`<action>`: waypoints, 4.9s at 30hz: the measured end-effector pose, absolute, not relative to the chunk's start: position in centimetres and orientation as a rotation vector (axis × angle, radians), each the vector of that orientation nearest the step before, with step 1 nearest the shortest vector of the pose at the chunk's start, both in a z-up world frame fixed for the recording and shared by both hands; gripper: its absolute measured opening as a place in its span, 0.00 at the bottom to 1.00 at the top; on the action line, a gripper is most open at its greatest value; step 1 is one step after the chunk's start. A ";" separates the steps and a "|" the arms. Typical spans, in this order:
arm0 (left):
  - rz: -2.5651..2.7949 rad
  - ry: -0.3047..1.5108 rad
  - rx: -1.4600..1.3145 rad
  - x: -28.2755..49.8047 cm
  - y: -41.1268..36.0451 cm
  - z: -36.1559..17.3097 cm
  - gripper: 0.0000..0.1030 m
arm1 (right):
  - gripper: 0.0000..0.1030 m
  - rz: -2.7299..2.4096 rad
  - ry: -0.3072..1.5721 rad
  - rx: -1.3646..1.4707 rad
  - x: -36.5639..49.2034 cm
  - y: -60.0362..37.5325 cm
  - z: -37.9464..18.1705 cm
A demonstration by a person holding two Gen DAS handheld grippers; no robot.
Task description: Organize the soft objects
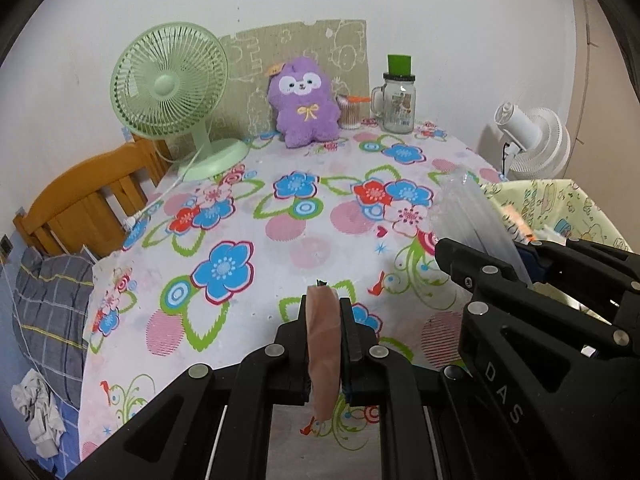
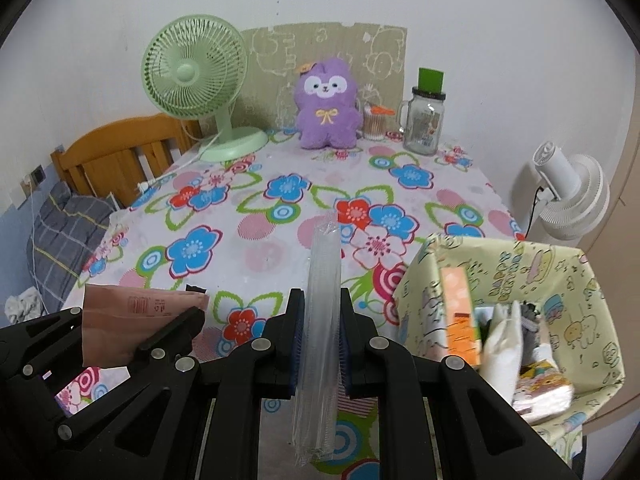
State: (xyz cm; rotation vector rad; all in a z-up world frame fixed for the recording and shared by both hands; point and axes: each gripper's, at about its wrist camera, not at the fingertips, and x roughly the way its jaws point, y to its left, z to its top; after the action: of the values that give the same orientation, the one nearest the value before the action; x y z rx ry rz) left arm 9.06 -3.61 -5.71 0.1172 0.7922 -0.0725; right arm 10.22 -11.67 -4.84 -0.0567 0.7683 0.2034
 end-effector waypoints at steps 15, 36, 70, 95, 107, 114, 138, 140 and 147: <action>-0.097 0.721 0.118 8.2 -6.4 -2.5 0.08 | 0.18 0.179 0.700 -0.065 9.0 -14.7 -1.2; -0.181 0.672 0.165 7.8 -14.0 -0.6 0.08 | 0.17 0.091 0.653 -0.010 7.9 -22.8 0.7; -0.266 0.709 0.265 12.0 -23.5 -3.8 0.40 | 0.17 -0.003 0.743 0.049 11.8 -32.0 -3.1; -0.227 0.759 0.336 12.3 -22.6 -5.8 0.83 | 0.37 0.012 0.831 0.034 13.2 -31.4 -6.2; -0.242 0.742 0.338 11.1 -20.6 -6.0 0.94 | 0.69 -0.039 0.791 0.009 11.0 -30.2 -5.6; -0.239 0.731 0.316 10.4 -18.7 -5.8 0.97 | 0.76 -0.055 0.771 -0.008 9.9 -28.6 -5.2; -0.232 0.681 0.207 7.0 -11.0 -5.1 1.00 | 0.84 -0.061 0.714 -0.001 6.6 -22.0 -4.2; -0.231 0.671 0.190 6.7 -10.2 -4.9 1.00 | 0.85 -0.062 0.701 -0.003 6.2 -21.6 -3.8; -0.176 0.662 0.155 6.3 -7.2 -4.5 1.00 | 0.88 -0.040 0.663 -0.031 5.1 -19.4 -2.9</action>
State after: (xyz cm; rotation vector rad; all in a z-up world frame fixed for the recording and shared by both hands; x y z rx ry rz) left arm 6.26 -7.19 -4.50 0.1551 0.6621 -0.1760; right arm 5.13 -19.36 -2.91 -0.0306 0.6634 -0.0396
